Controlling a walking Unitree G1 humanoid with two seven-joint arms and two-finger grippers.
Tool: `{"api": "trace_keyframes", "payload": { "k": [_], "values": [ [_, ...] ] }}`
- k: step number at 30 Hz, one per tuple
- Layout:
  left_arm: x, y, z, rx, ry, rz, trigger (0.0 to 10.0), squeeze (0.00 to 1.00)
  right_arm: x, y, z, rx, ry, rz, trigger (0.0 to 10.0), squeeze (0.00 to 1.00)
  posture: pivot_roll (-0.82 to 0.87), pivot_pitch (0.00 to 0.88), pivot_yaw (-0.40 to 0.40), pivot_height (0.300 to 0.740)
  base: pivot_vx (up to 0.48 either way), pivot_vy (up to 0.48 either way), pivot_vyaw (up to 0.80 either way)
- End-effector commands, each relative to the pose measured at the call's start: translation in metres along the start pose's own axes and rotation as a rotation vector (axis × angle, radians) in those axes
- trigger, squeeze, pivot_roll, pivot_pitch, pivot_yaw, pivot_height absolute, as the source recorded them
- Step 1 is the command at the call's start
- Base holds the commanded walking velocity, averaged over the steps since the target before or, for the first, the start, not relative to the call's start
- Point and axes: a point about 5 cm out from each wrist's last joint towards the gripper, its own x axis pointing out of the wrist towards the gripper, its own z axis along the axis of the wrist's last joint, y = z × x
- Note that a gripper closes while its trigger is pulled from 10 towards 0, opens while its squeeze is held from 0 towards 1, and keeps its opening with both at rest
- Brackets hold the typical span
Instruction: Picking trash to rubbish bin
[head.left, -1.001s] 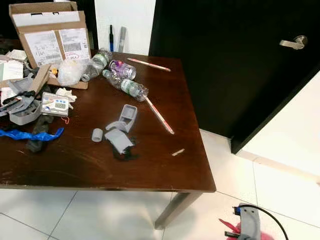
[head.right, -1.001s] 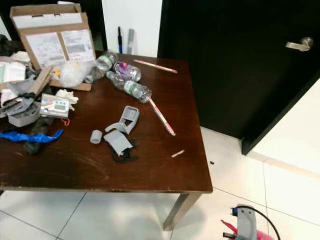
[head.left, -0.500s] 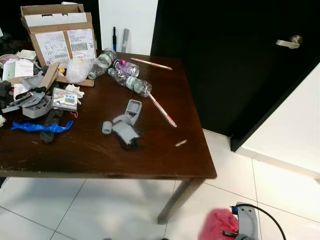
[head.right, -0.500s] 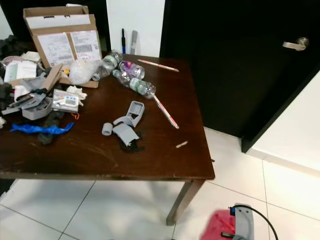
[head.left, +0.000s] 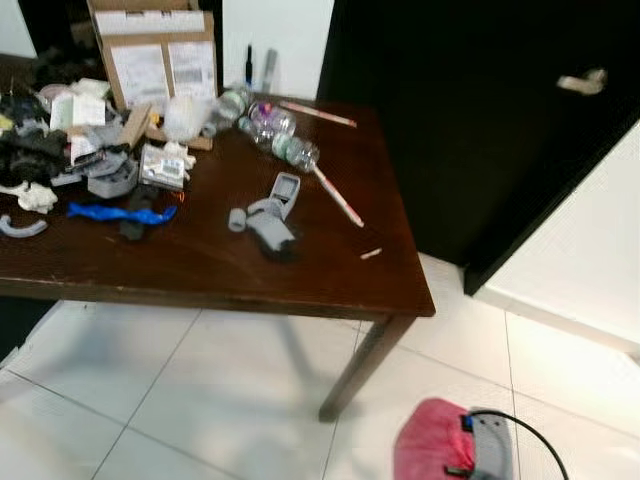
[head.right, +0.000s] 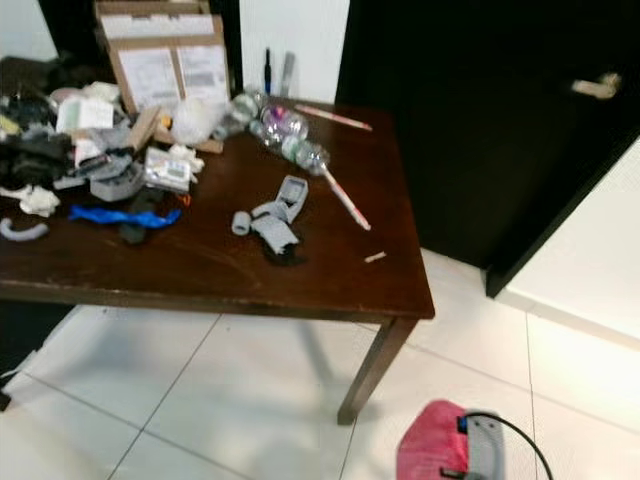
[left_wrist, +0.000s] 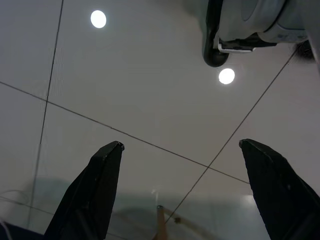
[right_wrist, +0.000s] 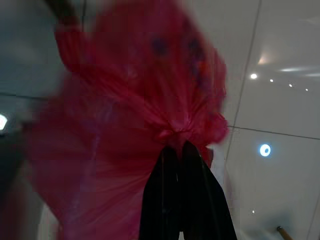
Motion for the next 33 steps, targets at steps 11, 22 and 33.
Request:
{"api": "trace_keyframes", "payload": {
  "k": [11, 22, 33],
  "values": [
    [-0.003, 0.040, 0.005, -0.289, -0.003, 0.227, 10.0, 0.00, -0.001, -0.010, -0.004, -0.006, 0.023, -0.026, 10.0, 0.00, 0.21, 0.114, -0.116, 0.740, -0.071, 0.000, 0.00],
    [-0.015, 0.072, -0.041, -0.346, 0.214, 0.308, 10.0, 0.00, 0.000, -0.011, -0.003, -0.029, 0.025, -0.026, 10.0, 0.00, 0.22, 0.117, -0.118, 0.740, 0.000, 0.000, 0.00],
    [-0.033, 0.146, 0.065, -0.195, -0.286, 0.602, 10.0, 0.00, 0.000, -0.011, -0.003, -0.040, 0.028, -0.025, 10.0, 0.00, 0.23, 0.114, -0.122, 0.740, 0.000, 0.000, 0.00]
  ]
}}
